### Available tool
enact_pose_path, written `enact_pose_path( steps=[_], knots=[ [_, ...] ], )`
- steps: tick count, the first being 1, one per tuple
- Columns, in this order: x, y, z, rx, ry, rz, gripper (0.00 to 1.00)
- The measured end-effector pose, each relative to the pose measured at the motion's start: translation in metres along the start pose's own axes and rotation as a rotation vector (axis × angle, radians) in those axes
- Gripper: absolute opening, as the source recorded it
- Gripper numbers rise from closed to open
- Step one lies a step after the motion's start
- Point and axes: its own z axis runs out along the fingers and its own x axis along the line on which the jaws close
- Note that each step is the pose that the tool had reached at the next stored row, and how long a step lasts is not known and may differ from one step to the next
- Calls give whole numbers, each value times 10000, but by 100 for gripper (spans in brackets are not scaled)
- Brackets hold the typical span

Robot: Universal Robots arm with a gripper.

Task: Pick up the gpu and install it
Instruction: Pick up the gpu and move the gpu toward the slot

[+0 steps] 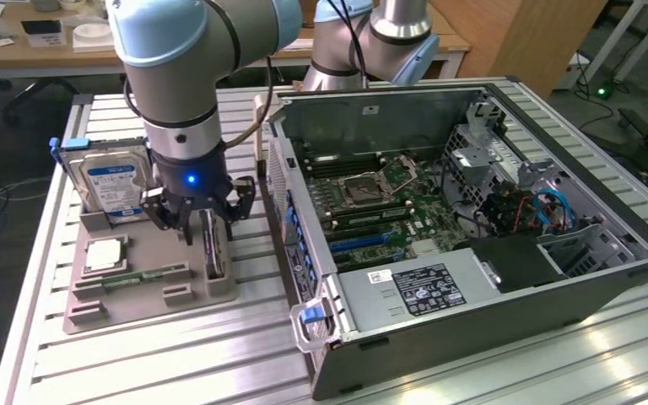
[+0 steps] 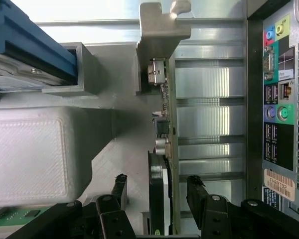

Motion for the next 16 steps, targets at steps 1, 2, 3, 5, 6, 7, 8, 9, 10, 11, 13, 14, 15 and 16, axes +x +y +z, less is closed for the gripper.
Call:
enact_pose_path(
  steps=[1, 2, 3, 5, 6, 7, 8, 9, 10, 11, 13, 14, 15, 16],
  knots=[
    [0, 0, 11, 24, -1, -2, 60],
    [1, 2, 26, 54, -1, -1, 60],
    [1, 6, 44, 80, -4, -2, 60],
    [2, 7, 63, 97, -4, -4, 60],
    [2, 7, 63, 98, -2, -4, 60],
    [2, 7, 63, 98, -2, -4, 60],
    [2, 7, 63, 98, -3, -4, 60],
    [2, 7, 63, 98, -3, -3, 60],
    [2, 7, 64, 98, -4, -3, 59],
    [2, 7, 64, 97, -4, -4, 53],
    [2, 7, 64, 98, -4, -3, 46],
    [2, 7, 64, 97, -3, -3, 41],
    [2, 7, 64, 98, -4, -3, 41],
    [2, 7, 64, 97, -3, -3, 34]
  ],
)
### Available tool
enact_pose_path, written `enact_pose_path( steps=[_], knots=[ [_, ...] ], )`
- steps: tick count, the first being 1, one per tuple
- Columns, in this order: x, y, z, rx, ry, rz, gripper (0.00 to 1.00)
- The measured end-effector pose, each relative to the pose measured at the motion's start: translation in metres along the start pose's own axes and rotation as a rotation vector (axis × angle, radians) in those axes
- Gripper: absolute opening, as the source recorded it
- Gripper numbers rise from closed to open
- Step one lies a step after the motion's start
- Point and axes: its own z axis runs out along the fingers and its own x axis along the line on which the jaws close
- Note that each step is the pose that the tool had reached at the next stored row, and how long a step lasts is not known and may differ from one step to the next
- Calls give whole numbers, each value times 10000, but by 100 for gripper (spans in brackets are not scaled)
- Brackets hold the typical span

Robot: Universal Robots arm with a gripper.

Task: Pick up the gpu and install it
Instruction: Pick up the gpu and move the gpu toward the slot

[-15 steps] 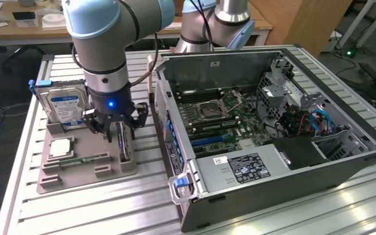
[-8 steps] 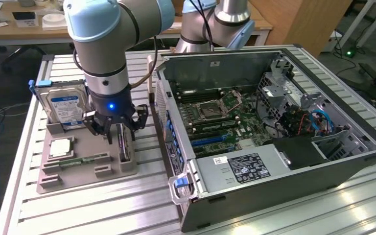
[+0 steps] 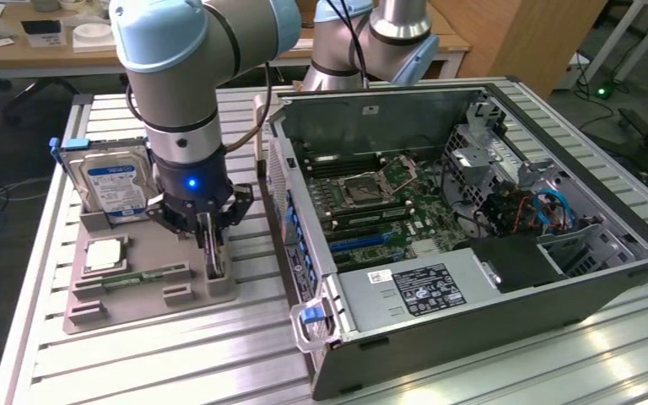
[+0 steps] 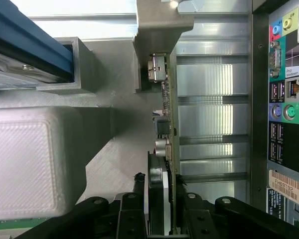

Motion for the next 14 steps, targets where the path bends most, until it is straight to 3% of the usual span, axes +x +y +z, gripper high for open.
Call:
enact_pose_path(
  steps=[11, 14],
  knots=[
    [0, 0, 0, 0, -2, 0, 34],
    [0, 0, 0, 0, 0, -1, 28]
  ],
)
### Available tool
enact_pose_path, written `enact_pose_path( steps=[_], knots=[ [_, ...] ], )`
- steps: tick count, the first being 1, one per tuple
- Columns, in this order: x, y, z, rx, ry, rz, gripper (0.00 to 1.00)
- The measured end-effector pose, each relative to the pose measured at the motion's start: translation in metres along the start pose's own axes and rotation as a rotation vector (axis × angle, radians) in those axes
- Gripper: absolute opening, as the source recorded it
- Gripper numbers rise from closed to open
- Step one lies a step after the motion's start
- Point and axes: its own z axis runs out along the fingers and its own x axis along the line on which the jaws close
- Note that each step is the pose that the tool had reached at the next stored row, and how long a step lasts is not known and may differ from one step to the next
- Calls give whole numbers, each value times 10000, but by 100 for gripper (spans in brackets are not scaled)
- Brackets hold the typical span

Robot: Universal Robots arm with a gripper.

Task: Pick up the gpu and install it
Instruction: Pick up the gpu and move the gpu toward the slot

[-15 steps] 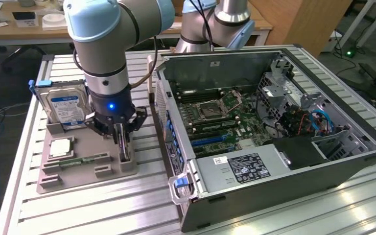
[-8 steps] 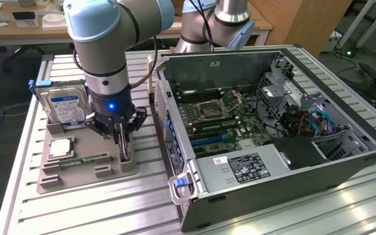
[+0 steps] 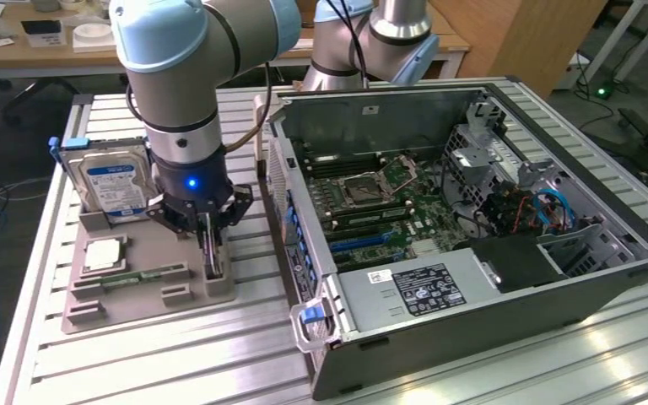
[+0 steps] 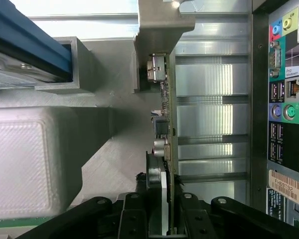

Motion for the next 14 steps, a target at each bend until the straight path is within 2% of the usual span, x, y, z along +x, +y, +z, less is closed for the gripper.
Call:
enact_pose_path(
  steps=[14],
  knots=[
    [-2, 0, -2, -2, -2, 1, 28]
  ],
)
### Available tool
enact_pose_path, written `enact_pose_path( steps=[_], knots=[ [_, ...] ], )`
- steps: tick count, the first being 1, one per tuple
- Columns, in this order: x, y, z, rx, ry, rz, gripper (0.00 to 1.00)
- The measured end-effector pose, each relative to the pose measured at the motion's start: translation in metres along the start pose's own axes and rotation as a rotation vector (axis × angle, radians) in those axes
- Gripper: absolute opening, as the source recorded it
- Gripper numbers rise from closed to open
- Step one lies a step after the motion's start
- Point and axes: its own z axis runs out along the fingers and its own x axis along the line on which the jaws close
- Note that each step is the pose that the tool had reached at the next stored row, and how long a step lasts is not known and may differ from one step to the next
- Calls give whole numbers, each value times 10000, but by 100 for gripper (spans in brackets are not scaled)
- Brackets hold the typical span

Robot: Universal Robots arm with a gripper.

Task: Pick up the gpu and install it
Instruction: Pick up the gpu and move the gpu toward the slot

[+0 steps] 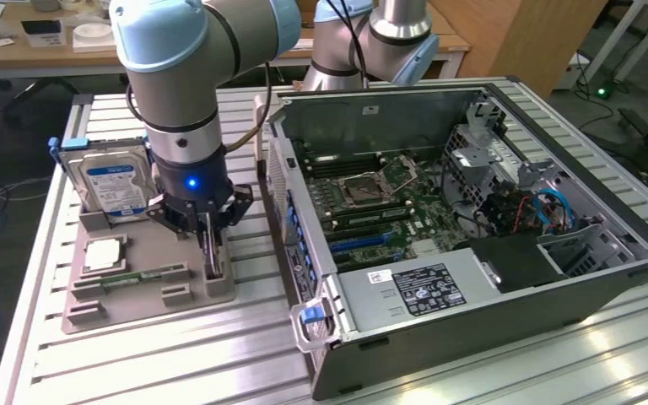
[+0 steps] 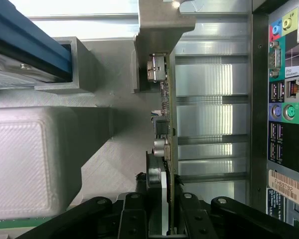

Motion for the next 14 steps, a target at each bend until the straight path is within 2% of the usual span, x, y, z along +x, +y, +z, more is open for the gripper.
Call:
enact_pose_path(
  steps=[3, 14],
  knots=[
    [-2, 0, -70, 0, 2, 0, 28],
    [-16, 1, -565, -3, 1, 0, 28]
  ],
)
